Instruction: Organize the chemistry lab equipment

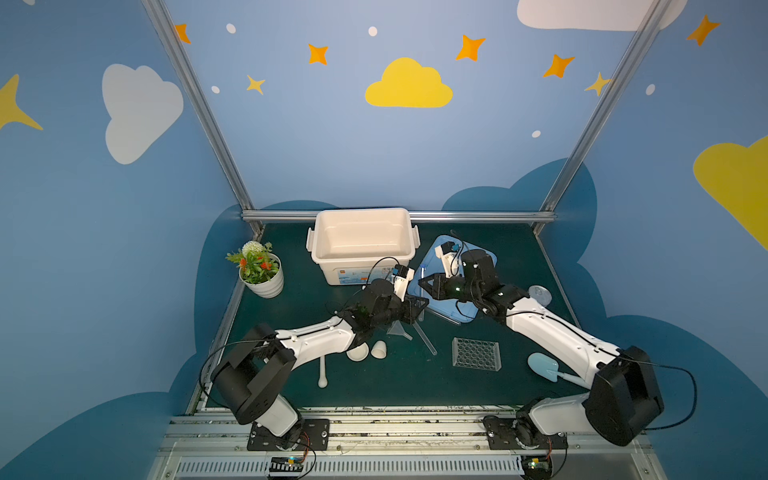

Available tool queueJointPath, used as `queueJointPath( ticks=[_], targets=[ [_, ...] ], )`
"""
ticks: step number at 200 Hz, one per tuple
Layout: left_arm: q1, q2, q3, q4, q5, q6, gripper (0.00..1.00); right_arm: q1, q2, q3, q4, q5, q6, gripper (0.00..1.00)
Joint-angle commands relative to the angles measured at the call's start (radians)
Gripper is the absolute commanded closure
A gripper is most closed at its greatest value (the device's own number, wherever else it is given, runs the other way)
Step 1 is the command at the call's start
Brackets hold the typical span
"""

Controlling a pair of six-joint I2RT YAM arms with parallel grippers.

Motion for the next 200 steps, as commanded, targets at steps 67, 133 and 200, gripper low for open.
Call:
queueJointPath(
  ticks=[67, 133, 200],
  targets=[
    [-0.003, 0.011, 0.028, 0.0, -0.006, 0.012, 0.82, -0.048, -0.016, 0.01, -0.027, -0.035, 0.009, 0.55],
    [-0.007, 0.02, 0.041, -0.037, -0.004, 0.049, 0.84, -0.114, -0.042, 0.002, -0.008, -0.047, 0.013, 0.46],
    [-0.021, 0.034, 0.068, -0.086, -0.009, 0.099, 0.84, -0.134, -0.015, 0.038, 0.006, -0.152, 0.03, 0.48]
  ],
)
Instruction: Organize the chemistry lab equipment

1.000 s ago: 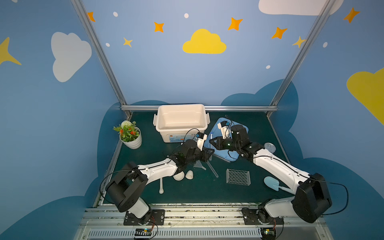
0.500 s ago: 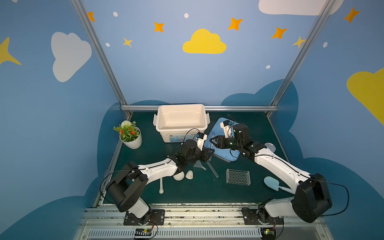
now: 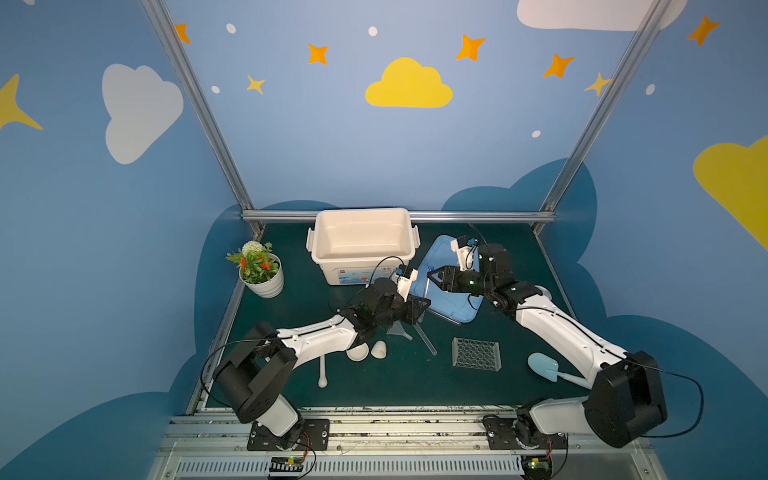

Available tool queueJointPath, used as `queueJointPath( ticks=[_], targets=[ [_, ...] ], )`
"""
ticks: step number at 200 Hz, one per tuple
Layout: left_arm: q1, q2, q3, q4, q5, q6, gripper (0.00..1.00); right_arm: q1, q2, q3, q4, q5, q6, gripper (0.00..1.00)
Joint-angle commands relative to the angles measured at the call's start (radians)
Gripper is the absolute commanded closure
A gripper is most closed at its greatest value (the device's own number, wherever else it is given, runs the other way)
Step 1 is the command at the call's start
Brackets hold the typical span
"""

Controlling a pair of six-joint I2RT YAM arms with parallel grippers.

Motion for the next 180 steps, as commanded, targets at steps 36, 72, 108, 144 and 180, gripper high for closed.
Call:
queueJointPath(
  ticks=[36, 72, 108, 144, 180],
  targets=[
    [-0.02, 0.032, 0.056, -0.072, -0.012, 0.071, 0.84, -0.01, 0.022, 0.075, -0.008, -0.069, 0.03, 0.52],
    [-0.021, 0.034, 0.055, -0.072, -0.02, 0.078, 0.84, -0.017, 0.035, 0.098, -0.059, -0.074, 0.033, 0.64],
    [-0.022, 0.04, 0.061, -0.079, -0.013, 0.087, 0.84, -0.023, 0.042, 0.096, -0.066, -0.085, 0.027, 0.7],
    [-0.022, 0.038, 0.058, -0.082, -0.014, 0.089, 0.84, -0.027, 0.037, 0.097, -0.072, -0.089, 0.008, 0.76],
    [-0.022, 0.043, 0.059, -0.083, -0.014, 0.091, 0.84, -0.03, 0.03, 0.092, -0.083, -0.089, -0.002, 0.82]
  ],
)
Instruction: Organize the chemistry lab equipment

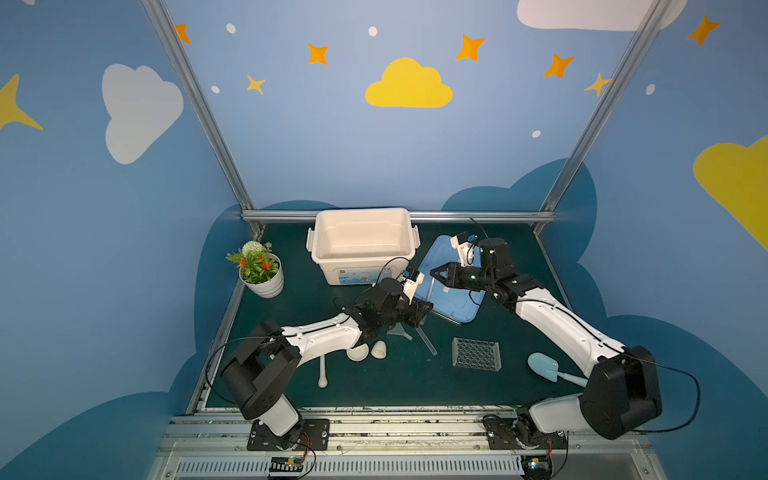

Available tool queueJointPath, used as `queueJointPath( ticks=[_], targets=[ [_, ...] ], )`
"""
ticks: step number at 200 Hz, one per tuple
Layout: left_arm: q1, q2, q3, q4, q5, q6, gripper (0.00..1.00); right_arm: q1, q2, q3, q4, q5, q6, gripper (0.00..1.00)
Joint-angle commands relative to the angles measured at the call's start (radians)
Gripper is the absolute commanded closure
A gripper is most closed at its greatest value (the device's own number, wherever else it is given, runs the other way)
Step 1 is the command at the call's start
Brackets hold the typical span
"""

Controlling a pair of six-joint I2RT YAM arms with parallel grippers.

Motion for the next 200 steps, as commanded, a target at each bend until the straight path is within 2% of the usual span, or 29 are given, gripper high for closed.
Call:
queueJointPath(
  ticks=[1, 47, 67, 85, 97, 121, 158, 200],
  targets=[
    [-0.002, 0.017, 0.022, -0.014, 0.001, 0.015, 0.84, -0.003, -0.01, 0.026, -0.018, -0.021, -0.016, 0.82],
    [-0.002, 0.024, 0.031, -0.019, 0.004, 0.013, 0.8, -0.008, -0.028, 0.008, -0.023, -0.011, -0.011, 0.88],
    [-0.002, 0.02, 0.032, -0.02, -0.01, 0.008, 0.62, -0.013, -0.046, -0.005, -0.03, 0.008, -0.011, 0.91],
    [-0.002, 0.012, 0.028, -0.018, -0.036, 0.004, 0.39, -0.017, -0.074, -0.016, -0.059, 0.055, -0.041, 0.92],
    [-0.004, 0.006, 0.024, -0.019, -0.055, 0.004, 0.24, -0.017, -0.101, -0.02, -0.104, 0.124, -0.077, 0.93],
    [-0.004, -0.006, 0.016, -0.036, -0.085, 0.007, 0.01, -0.017, -0.171, -0.042, -0.176, 0.252, -0.122, 0.94],
    [-0.004, -0.067, -0.007, -0.052, -0.152, 0.023, 0.0, -0.013, -0.331, -0.145, -0.219, 0.509, -0.136, 0.95],
    [0.0, -0.119, -0.042, -0.044, -0.191, 0.048, 0.0, 0.029, -0.567, -0.348, -0.157, 0.777, -0.144, 0.95]
  ],
)
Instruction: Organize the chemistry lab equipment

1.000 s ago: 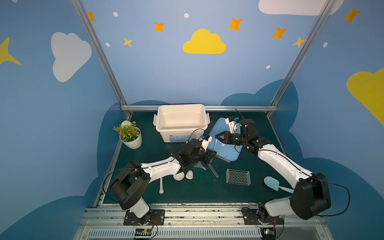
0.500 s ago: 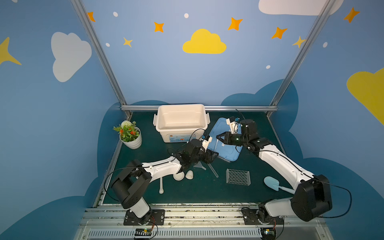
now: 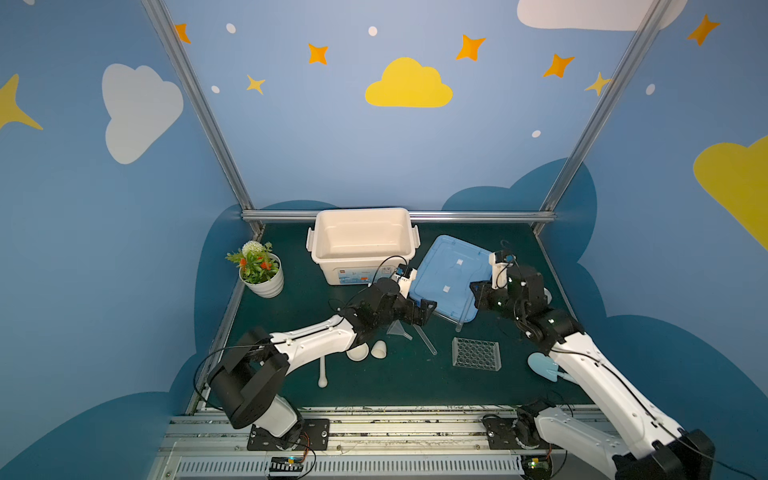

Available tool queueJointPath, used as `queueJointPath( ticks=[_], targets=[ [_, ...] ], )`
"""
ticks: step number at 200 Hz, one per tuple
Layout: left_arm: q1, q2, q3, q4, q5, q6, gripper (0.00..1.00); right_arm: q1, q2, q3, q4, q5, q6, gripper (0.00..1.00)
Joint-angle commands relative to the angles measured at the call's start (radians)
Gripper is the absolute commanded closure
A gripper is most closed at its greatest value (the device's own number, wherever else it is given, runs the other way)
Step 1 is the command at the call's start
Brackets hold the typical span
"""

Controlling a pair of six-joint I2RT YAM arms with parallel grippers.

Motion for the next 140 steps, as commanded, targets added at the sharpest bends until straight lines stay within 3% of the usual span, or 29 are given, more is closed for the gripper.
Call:
queueJointPath(
  ticks=[1, 29, 67, 140],
  targets=[
    [0.001, -0.03, -0.02, 0.001, -0.038, 0.029, 0.0, 0.026, -0.114, -0.09, 0.018, 0.227, -0.018, 0.95],
    [0.002, -0.029, -0.028, 0.0, -0.035, 0.026, 0.0, 0.064, -0.221, -0.179, 0.046, 0.344, -0.019, 0.95],
    [0.004, -0.032, -0.039, 0.002, -0.034, 0.022, 0.0, 0.143, -0.259, -0.22, 0.029, 0.499, -0.023, 0.96],
    [0.005, -0.036, -0.06, 0.012, -0.038, 0.011, 0.0, 0.208, -0.316, -0.288, 0.059, 0.607, -0.038, 0.96]
  ],
)
